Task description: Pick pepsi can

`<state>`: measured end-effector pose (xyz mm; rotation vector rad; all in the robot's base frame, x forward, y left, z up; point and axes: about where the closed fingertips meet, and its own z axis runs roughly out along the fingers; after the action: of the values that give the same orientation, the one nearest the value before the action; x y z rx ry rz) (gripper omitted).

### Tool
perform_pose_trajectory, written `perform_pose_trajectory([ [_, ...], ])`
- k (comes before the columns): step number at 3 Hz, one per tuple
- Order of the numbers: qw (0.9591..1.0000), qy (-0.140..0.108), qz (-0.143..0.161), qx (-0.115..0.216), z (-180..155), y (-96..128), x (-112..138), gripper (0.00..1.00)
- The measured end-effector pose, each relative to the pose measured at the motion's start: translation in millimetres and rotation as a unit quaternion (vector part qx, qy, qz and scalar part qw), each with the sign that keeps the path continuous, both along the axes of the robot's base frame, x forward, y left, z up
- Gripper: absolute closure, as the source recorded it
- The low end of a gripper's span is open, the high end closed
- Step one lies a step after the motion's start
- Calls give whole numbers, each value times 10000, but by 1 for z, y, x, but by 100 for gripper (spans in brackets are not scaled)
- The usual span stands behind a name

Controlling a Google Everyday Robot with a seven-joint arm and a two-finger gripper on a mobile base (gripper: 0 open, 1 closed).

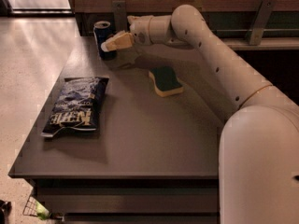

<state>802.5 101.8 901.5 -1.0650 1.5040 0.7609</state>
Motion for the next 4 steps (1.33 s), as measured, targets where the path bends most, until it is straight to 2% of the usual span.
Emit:
perform_pose_trajectory([
  [1, 9998, 9, -15, 180, -13, 19, 9, 0],
  [2, 9990, -3, 110, 423, -21, 44, 14, 25],
  [4, 9990, 16, 159, 415, -22, 52, 11, 87],
])
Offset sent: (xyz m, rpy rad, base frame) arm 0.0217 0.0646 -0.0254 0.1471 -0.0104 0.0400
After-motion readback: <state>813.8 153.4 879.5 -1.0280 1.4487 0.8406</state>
